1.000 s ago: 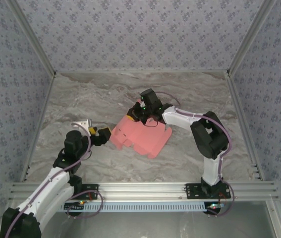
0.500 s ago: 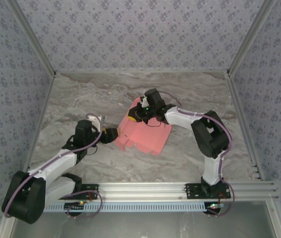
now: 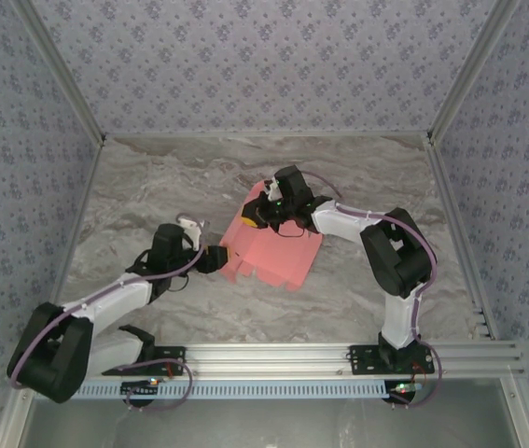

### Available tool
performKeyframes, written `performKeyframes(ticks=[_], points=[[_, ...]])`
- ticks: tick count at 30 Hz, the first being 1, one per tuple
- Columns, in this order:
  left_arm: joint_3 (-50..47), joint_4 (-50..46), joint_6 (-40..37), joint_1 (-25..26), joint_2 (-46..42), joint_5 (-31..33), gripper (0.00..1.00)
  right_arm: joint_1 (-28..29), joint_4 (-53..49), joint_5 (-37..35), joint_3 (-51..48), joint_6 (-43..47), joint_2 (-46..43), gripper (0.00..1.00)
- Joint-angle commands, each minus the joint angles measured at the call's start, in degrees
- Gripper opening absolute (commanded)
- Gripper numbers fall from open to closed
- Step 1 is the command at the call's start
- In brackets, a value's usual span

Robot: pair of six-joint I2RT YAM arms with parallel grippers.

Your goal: Fold the paper box

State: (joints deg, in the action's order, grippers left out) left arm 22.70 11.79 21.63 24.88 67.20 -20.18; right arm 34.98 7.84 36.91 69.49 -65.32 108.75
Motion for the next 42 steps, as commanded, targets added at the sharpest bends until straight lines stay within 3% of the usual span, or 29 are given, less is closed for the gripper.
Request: performKeyframes(ticks=[1, 7, 11, 14, 21, 24, 27, 34, 36, 38, 42], points=[[2.5, 0.5, -2.3, 0.5, 2.9, -0.6, 0.54, -0.4, 1.5, 1.2, -0.4, -0.6, -1.5, 0.12], [4.6, 0.1, -4.0, 0.7, 3.0, 0.1, 0.40, -0.4, 1.1, 1.4, -0.7, -0.3, -1.5, 0.14], [5.7, -0.8, -5.4, 0.7, 4.2, 0.2, 0.21, -0.4, 1.2, 1.3, -0.7, 2.2, -2.0, 0.26], [5.9, -0.7, -6.4, 0.8, 5.6, 0.1, 0.13, -0.6, 0.5, 1.2, -0.7, 8.1, -2.9, 0.40], [4.5, 0.0, -6.9, 1.3, 4.5, 1.5, 0.04, -2.4, -5.3, 2.5, -4.3, 24.4, -7.3, 0.51], [5.1, -2.0, -6.5, 1.3, 4.1, 3.0, 0.12, -2.6, -11.7, -0.8, -5.3, 31.9, -11.5, 0.54], [5.3, -3.2, -4.5, 1.3, 3.8, 2.0, 0.15, -0.6, -22.8, -8.5, -4.7, 45.3, -16.4, 0.57], [4.8, -4.5, 1.9, -0.5, 3.1, 0.0, 0.16, 12.6, -38.8, -24.4, -7.3, 86.0, -23.2, 0.60], [5.4, -5.0, 3.3, -1.6, 3.0, 0.1, 0.16, 14.3, -40.3, -26.4, -8.0, 90.7, -22.5, 0.61], [6.1, -6.3, 6.1, -3.6, 2.9, -0.1, 0.33, 15.9, -39.9, -30.2, -9.4, 94.4, -21.3, 0.62], [6.0, -6.9, 10.4, -6.2, 2.7, -5.5, 0.47, 17.1, -38.2, -33.6, -9.8, 94.6, -17.0, 0.65]])
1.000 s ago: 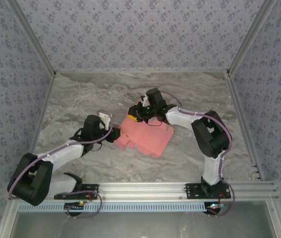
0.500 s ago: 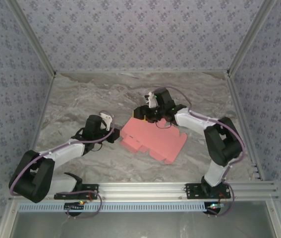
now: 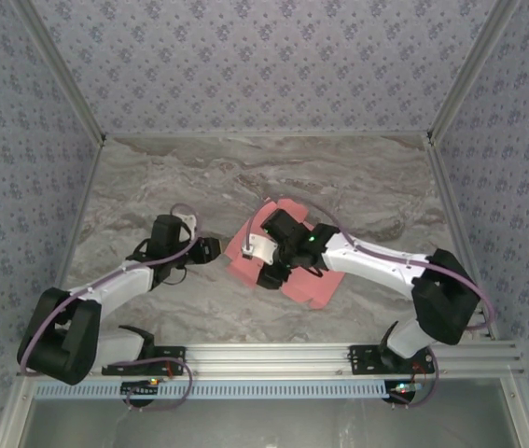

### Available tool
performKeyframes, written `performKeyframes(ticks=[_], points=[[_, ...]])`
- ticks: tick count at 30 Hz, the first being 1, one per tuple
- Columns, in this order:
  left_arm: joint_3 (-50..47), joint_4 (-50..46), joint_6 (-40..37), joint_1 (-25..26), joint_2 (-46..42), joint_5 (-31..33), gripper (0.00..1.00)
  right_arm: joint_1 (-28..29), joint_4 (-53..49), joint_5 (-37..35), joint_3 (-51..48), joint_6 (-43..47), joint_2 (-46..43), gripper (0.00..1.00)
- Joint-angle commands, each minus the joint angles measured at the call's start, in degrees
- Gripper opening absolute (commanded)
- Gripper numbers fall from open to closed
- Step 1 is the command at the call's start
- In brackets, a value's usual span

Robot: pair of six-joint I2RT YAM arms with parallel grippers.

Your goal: Fold the paper box

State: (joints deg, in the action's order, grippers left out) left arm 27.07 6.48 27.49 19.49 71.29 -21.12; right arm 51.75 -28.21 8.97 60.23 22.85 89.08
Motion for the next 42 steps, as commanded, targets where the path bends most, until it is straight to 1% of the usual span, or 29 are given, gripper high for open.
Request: performKeyframes(ticks=[1, 3, 6, 11, 14, 15, 17, 20, 22, 24, 28, 30, 33, 39, 41, 42], points=[[1.3, -2.2, 5.4, -0.7, -1.7, -5.0, 0.50, 0.4, -1.4, -5.4, -0.5, 5.2, 3.7, 0.66], [0.3, -1.9, 7.3, 0.1, -2.4, -5.5, 0.56, 0.5, 0.1, -5.5, -0.3, 1.6, 5.2, 0.69], [-0.2, -1.5, 10.6, 2.4, -2.2, -4.6, 0.63, 1.7, 1.0, -8.0, 0.1, -4.0, 8.1, 0.67], [-0.5, -1.3, 14.3, 4.2, -0.1, -4.5, 0.64, 3.1, 3.8, -8.5, -1.1, -9.5, 10.0, 0.69], [-1.5, 0.2, 16.8, 4.8, 0.4, -4.8, 0.64, 3.0, 4.9, -10.2, -0.8, -11.2, 11.3, 0.70], [-1.9, 0.6, 17.7, 4.9, 0.6, -4.9, 0.63, 3.0, 5.0, -11.0, -0.5, -11.2, 12.0, 0.69], [-2.4, 0.8, 19.0, 5.5, 0.9, -4.8, 0.59, 2.8, 5.3, -12.5, -0.2, -11.3, 12.9, 0.66], [-2.5, -0.9, 20.2, 6.9, 1.6, -4.5, 0.54, 2.1, 5.9, -11.8, -0.9, -11.8, 12.7, 0.58], [-3.1, -1.5, 21.2, 7.9, 1.2, -4.1, 0.53, 1.6, 6.6, -11.2, -1.6, -12.1, 11.9, 0.53], [-3.9, -2.3, 22.8, 9.2, 0.1, -2.6, 0.53, 1.2, 7.5, -10.2, -2.6, -12.4, 11.2, 0.46], [-4.4, -2.7, 25.0, 12.0, -1.3, 0.7, 0.55, 0.2, 9.6, -7.7, -4.3, -13.4, 9.5, 0.37], [-3.9, -2.4, 25.7, 13.0, -0.3, 2.5, 0.53, -0.1, 10.6, -7.0, -4.9, -13.4, 9.0, 0.32], [-3.3, 0.1, 27.1, 13.7, 2.1, 3.0, 0.50, -0.6, 11.1, -6.2, -5.1, -12.8, 9.0, 0.23], [0.5, 0.5, 29.2, 16.0, 8.6, 5.9, 0.49, -1.2, 13.0, -4.7, -5.2, -13.2, 8.4, 0.15], [1.0, 0.7, 29.9, 16.7, 10.2, 6.6, 0.42, -1.3, 13.3, -4.8, -5.2, -13.3, 8.1, 0.15], [1.3, 0.3, 29.9, 16.9, 10.6, 7.2, 0.36, -1.3, 13.3, -4.7, -5.3, -13.2, 7.9, 0.14]])
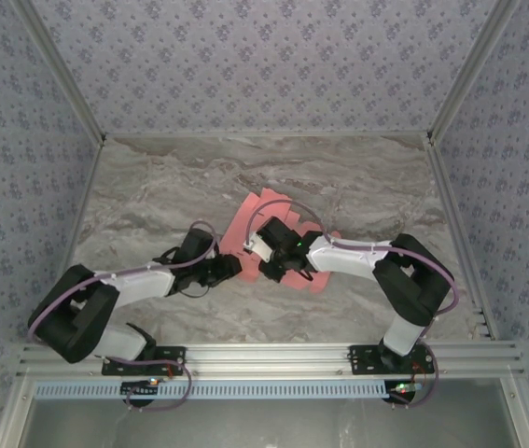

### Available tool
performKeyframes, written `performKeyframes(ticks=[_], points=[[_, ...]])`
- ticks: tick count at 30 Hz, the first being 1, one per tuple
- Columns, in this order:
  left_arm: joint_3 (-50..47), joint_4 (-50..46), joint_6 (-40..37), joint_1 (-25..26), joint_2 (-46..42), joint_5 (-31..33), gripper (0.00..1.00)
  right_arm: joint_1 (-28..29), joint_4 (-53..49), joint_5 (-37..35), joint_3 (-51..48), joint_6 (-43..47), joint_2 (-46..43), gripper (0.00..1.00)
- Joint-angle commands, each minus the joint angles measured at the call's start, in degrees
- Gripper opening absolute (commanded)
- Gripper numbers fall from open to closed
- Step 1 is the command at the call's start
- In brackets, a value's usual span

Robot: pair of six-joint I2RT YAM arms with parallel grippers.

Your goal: Fold the paper box

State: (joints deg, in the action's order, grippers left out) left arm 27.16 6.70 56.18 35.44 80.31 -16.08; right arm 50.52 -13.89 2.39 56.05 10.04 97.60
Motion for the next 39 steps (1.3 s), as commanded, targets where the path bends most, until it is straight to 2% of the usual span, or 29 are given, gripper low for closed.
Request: performKeyframes(ticks=[1, 4, 6, 8, 11, 12, 19, 26, 30, 32, 36, 39], points=[[1.5, -0.6, 1.1, 1.2, 1.6, 2.9, 0.29, -0.1, -0.9, 2.0, -1.2, -0.4, -0.8, 0.14], [2.5, -4.0, -0.7, 1.3, 0.2, 5.3, 0.08, -0.1, -0.9, 2.3, -1.6, -0.6, -1.4, 0.15], [3.5, -7.5, -3.1, 1.6, -1.3, 7.8, 0.00, -0.1, -0.7, 2.8, -1.7, -0.9, -1.7, 0.17], [4.4, -10.2, -5.9, 1.6, -2.5, 9.7, 0.00, -0.2, -0.2, 2.9, -1.9, -1.6, -1.9, 0.21], [5.0, -11.3, -10.2, 2.0, -3.7, 12.5, 0.00, -0.3, 2.6, 0.4, -2.3, -5.4, -1.9, 0.32], [4.9, -11.0, -11.5, 2.4, -4.1, 14.1, 0.00, -0.4, 4.8, -1.7, -2.8, -8.5, -1.9, 0.35], [4.0, -7.6, -17.1, 5.7, -5.5, 21.3, 0.00, -1.0, 21.6, -4.5, -10.4, -27.1, -5.4, 0.46], [2.6, -5.5, -24.3, 8.5, -9.3, 30.2, 0.00, -3.1, 26.1, -2.8, -12.8, -38.1, -6.9, 0.50], [-0.4, 0.5, -27.7, 8.9, -8.8, 31.9, 0.00, -2.5, 35.1, -0.8, -15.7, -47.6, -6.0, 0.51], [-1.5, 2.4, -29.1, 9.5, -8.0, 34.0, 0.00, -1.8, 36.7, -2.8, -16.4, -53.4, -7.4, 0.51], [-3.4, 5.5, -32.0, 11.9, -8.1, 38.7, 0.00, 0.2, 37.8, -12.0, -19.3, -69.4, -13.0, 0.53], [-4.0, 6.3, -33.3, 13.3, -8.3, 40.9, 0.00, 1.2, 34.7, -17.9, -20.2, -80.8, -17.0, 0.63]])
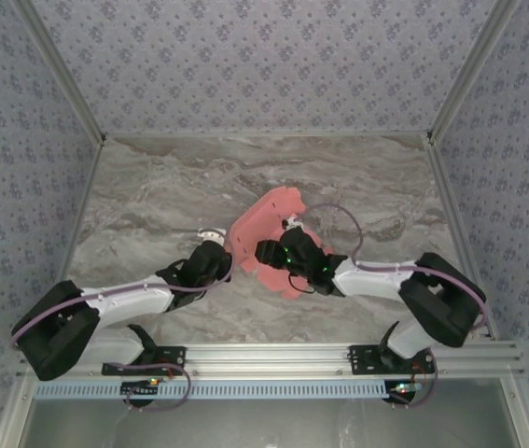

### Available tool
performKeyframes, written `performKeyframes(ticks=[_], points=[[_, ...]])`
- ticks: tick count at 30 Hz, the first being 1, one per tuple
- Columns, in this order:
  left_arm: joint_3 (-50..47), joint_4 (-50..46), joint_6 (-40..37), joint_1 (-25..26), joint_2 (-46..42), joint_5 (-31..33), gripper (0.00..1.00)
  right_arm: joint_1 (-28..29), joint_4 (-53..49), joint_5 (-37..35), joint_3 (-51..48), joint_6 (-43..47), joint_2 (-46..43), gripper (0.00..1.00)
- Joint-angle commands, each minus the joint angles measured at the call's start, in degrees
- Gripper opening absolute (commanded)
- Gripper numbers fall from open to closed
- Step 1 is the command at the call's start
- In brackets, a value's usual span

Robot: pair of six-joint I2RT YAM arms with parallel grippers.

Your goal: Fold the paper box

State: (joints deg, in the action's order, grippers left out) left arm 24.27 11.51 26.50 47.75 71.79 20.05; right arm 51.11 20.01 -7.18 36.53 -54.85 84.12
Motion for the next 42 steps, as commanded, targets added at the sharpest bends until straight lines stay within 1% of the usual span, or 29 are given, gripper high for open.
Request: performKeyframes(ticks=[1, 2, 3, 4, 5, 6, 9, 12, 17, 20, 23, 26, 30, 31, 33, 35, 37, 39, 42], points=[[-1.2, 1.6, -4.0, 1.3, 0.2, 5.3, 0.00, 0.5, 0.8, -8.8, -0.6, -17.9, -4.3, 0.64], [-1.2, 1.9, -4.4, 1.6, 0.3, 5.8, 0.00, 0.4, 1.0, -9.0, -0.2, -19.3, -4.9, 0.69], [-1.4, 2.1, -4.6, 1.9, 0.3, 6.2, 0.00, 0.1, 0.7, -8.7, 0.8, -20.7, -5.1, 0.71], [-1.6, 2.5, -5.0, 2.1, 0.3, 6.4, 0.00, -0.4, 0.1, -7.8, 1.9, -21.5, -5.3, 0.76], [-1.8, 2.6, -5.2, 2.2, 0.4, 6.5, 0.00, -0.7, -2.4, -7.5, 3.5, -23.7, -5.3, 0.83], [-1.9, 2.9, -5.4, 2.2, 0.3, 6.5, 0.00, -1.1, -5.0, -6.8, 5.0, -26.0, -5.2, 0.85], [-2.1, 3.1, -6.3, 2.5, 0.1, 6.9, 0.00, -2.4, -5.3, -5.3, 6.9, -28.8, -4.3, 0.85], [-2.2, 3.3, -7.4, 2.9, -0.2, 7.2, 0.00, -4.5, -9.4, -2.7, 9.4, -31.9, -2.9, 0.85], [-1.7, 3.1, -10.1, 4.5, -0.6, 8.9, 0.00, -6.7, -11.2, 0.0, 12.0, -33.1, -0.3, 0.83], [-1.2, 2.6, -10.9, 4.7, -0.6, 9.6, 0.00, -7.6, -14.3, 2.8, 14.5, -32.7, 2.2, 0.83], [-1.1, 3.1, -11.9, 4.7, -0.6, 9.9, 0.00, -8.4, -13.0, 4.3, 14.6, -32.8, 4.7, 0.77], [-0.9, 3.2, -12.2, 4.7, -0.3, 9.9, 0.00, -9.2, -10.5, 7.6, 14.4, -32.7, 6.8, 0.66], [-1.2, 4.0, -13.0, 4.7, -0.6, 9.3, 0.00, -9.7, -10.3, 8.0, 13.6, -31.8, 6.7, 0.55], [-1.3, 4.0, -13.1, 4.7, -0.6, 9.5, 0.00, -9.8, -10.3, 8.1, 13.1, -31.7, 6.4, 0.53], [-1.2, 4.0, -13.6, 4.7, -0.7, 9.6, 0.00, -10.0, -10.0, 8.3, 12.2, -32.0, 5.7, 0.52], [-1.2, 4.1, -13.9, 4.7, -0.5, 9.4, 0.00, -9.9, -9.3, 8.6, 11.5, -32.1, 4.3, 0.55], [-1.2, 4.1, -14.2, 4.7, -0.1, 9.3, 0.00, -10.0, -10.9, 9.2, 12.1, -32.5, 2.4, 0.63], [-1.2, 4.4, -13.9, 4.7, 0.5, 9.2, 0.00, -9.9, -14.3, 9.6, 14.0, -31.9, 0.9, 0.69], [-1.5, 5.3, -13.2, 4.7, 0.8, 8.6, 0.00, -8.3, -17.5, 6.6, 16.2, -30.8, -1.0, 0.74]])
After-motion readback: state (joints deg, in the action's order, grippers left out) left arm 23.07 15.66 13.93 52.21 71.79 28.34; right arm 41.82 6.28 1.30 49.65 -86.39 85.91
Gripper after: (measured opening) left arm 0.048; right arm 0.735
